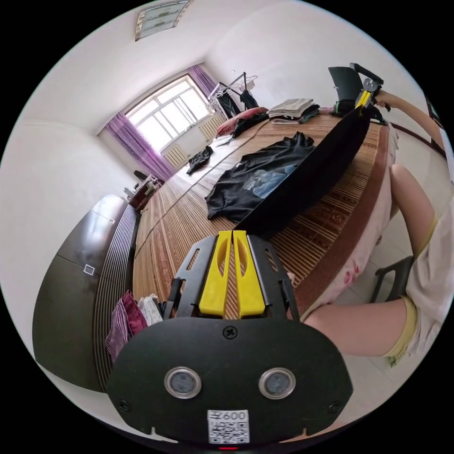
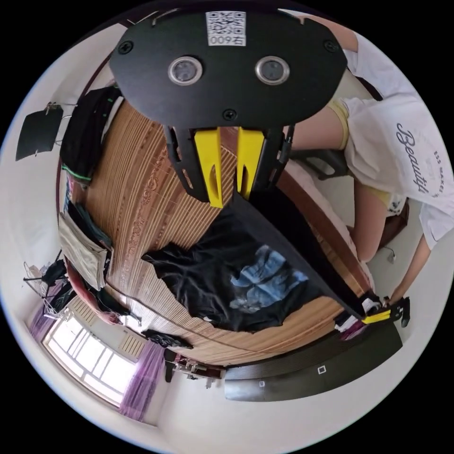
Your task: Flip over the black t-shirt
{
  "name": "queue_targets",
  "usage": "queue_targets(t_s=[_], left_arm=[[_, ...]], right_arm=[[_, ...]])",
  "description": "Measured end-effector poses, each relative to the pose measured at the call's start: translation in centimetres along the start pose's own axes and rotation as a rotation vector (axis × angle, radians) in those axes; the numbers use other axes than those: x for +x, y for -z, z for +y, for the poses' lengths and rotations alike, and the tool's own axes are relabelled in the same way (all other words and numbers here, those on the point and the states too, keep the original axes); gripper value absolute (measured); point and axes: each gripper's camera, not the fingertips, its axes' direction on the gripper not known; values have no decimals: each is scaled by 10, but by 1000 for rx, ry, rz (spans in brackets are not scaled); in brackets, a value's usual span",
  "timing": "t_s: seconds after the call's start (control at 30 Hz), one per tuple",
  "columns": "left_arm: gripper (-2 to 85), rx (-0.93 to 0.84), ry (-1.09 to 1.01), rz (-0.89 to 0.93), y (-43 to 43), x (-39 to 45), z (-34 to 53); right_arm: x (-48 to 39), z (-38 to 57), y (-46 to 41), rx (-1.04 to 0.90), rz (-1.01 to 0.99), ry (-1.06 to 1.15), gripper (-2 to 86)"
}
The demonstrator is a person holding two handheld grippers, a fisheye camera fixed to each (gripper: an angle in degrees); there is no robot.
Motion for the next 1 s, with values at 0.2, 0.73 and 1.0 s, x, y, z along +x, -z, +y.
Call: queue_targets(t_s=[0.2, 0.73, 1.0], left_arm=[[11, -62, -14, 93, -13, -44, 98], [10, -174, -44, 445, -26, -131, 301], [11, -276, -2, 575, -43, -186, 373]], right_arm=[[-32, 20, -32, -187, 68, 284, 53], [-67, 35, -65, -263, 244, 481, -8], [-23, 31, -65, -266, -23, 277, 3]])
